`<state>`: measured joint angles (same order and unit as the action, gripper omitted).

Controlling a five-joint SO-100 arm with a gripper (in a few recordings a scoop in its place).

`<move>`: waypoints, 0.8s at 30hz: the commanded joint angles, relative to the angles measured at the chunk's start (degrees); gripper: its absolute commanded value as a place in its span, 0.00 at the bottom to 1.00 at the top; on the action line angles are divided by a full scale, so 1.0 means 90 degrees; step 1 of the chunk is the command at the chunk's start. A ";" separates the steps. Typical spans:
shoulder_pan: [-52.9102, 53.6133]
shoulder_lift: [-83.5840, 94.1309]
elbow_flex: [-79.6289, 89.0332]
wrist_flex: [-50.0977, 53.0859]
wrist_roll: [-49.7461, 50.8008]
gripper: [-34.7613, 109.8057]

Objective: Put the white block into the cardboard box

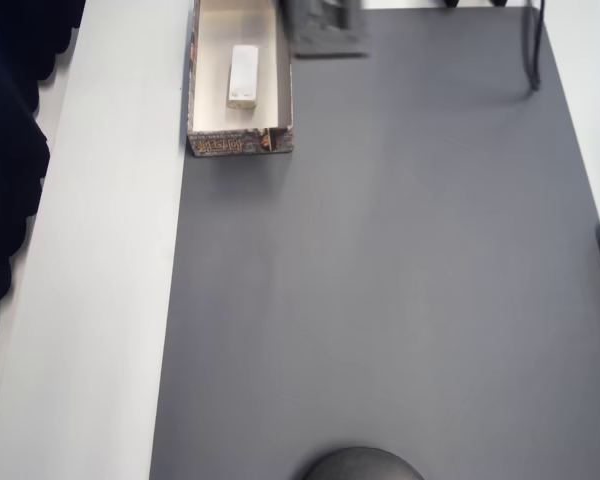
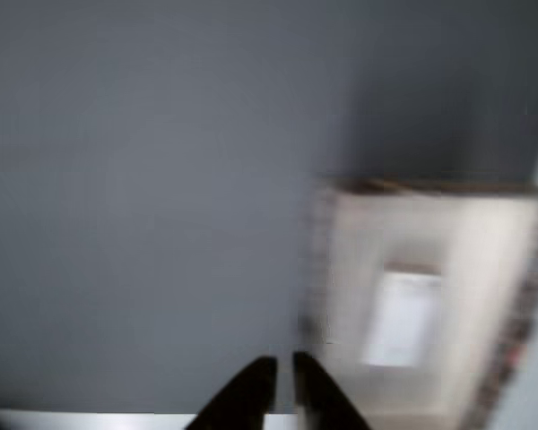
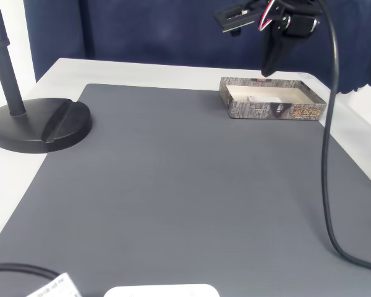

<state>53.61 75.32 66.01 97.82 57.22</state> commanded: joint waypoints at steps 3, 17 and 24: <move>-0.1240 0.1934 0.1934 -0.0146 -0.1250 0.23; -0.4453 0.4219 0.4434 -0.0693 -0.4785 0.23; -0.5527 0.6094 0.6035 -0.0928 -0.6074 0.23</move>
<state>8.09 120.23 114.87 90.35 8.61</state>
